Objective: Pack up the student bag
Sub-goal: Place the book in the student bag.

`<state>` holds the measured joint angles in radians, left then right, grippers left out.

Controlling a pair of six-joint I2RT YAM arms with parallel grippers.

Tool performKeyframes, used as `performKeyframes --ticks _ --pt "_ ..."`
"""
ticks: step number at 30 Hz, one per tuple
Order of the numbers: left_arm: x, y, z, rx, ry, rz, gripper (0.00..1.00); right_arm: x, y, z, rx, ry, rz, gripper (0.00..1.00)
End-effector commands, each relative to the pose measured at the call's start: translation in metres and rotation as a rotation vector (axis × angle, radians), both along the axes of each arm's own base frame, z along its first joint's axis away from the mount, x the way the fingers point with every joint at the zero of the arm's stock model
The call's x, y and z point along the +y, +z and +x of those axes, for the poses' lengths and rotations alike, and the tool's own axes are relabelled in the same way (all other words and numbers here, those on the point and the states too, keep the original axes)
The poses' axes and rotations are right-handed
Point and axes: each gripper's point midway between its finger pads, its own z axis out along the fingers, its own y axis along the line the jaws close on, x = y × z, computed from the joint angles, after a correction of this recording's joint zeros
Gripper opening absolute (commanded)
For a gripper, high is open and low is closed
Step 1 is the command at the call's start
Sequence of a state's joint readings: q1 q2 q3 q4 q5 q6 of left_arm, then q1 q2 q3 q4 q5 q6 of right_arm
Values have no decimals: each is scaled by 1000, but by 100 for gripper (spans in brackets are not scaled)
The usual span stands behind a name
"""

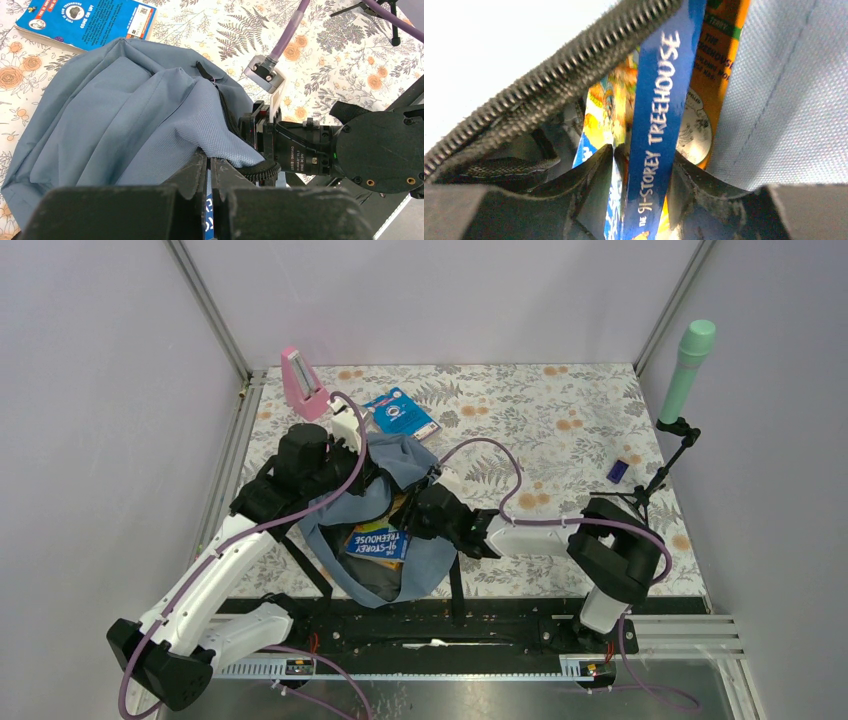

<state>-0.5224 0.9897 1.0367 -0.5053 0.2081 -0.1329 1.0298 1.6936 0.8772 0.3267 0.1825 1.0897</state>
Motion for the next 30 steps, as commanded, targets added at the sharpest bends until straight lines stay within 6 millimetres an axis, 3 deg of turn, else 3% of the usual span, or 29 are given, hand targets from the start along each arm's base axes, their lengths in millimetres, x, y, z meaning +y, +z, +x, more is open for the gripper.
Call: performKeyframes --ticks 1,10,15,24,30 --pt "-12 43 8 -133 -17 -108 0 -5 29 21 -182 -29 -45 52" --pt "1 40 18 -143 70 -83 0 -29 54 18 -355 26 -150 61" --pt "21 37 30 -156 205 -59 0 -63 70 17 -435 -21 -210 63" --pt "79 45 40 -254 482 49 0 -143 97 26 -576 -99 -438 84" --pt "128 56 26 -333 677 97 0 -173 87 56 -457 -19 -439 86"
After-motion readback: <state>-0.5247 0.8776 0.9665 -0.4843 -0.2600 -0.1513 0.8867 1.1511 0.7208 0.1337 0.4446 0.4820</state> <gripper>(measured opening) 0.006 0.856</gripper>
